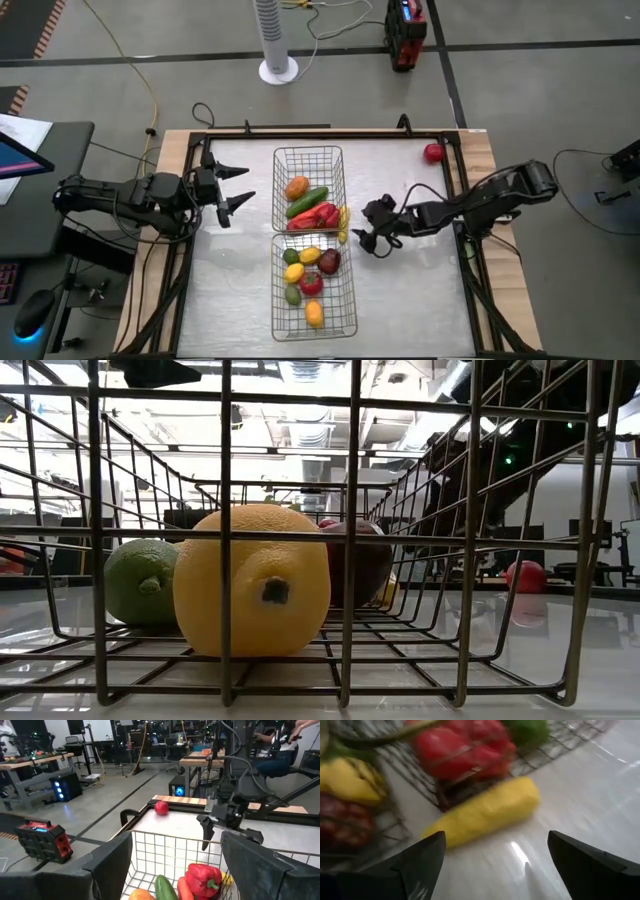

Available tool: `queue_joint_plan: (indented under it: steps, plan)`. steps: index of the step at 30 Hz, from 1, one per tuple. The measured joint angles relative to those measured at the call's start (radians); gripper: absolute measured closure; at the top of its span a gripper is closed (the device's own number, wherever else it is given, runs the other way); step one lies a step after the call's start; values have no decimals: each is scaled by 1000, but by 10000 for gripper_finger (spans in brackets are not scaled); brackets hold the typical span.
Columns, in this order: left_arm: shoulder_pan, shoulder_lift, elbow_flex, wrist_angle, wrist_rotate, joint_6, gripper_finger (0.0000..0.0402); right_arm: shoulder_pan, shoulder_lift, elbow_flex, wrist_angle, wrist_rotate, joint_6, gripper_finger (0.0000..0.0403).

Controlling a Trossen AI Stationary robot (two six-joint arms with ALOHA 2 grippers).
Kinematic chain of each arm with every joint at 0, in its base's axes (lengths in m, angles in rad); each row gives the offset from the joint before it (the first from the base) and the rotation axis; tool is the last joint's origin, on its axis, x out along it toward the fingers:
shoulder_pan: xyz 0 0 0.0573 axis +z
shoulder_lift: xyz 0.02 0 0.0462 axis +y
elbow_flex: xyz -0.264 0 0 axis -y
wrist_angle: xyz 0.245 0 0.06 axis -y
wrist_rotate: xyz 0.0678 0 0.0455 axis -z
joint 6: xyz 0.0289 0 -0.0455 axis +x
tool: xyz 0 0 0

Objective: Sort produce into baskets
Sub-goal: Put the corn into the top wire basket

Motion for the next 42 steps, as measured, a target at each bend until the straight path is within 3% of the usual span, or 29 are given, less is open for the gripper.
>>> queue_joint_plan:
  steps: [5,17,21,26,30,35,42]
  plan:
    - [0,0,0,0,0,0,110,-11,89,10,97,-22,-33,27]
    - [0,0,0,0,0,8,110,-61,216,113,98,-17,-131,27]
    - [0,0,0,-3,1,8,110,-80,210,113,3,-22,-122,27]
    - [0,0,0,-8,1,12,110,-78,125,116,-208,-13,-76,27]
    - [0,0,0,-3,0,16,110,-78,70,116,-270,-3,-67,28]
    - [0,0,0,0,-1,10,110,-78,73,116,-264,-3,-72,53]
    - [0,0,0,0,-1,2,110,-100,172,116,-216,-31,-67,96]
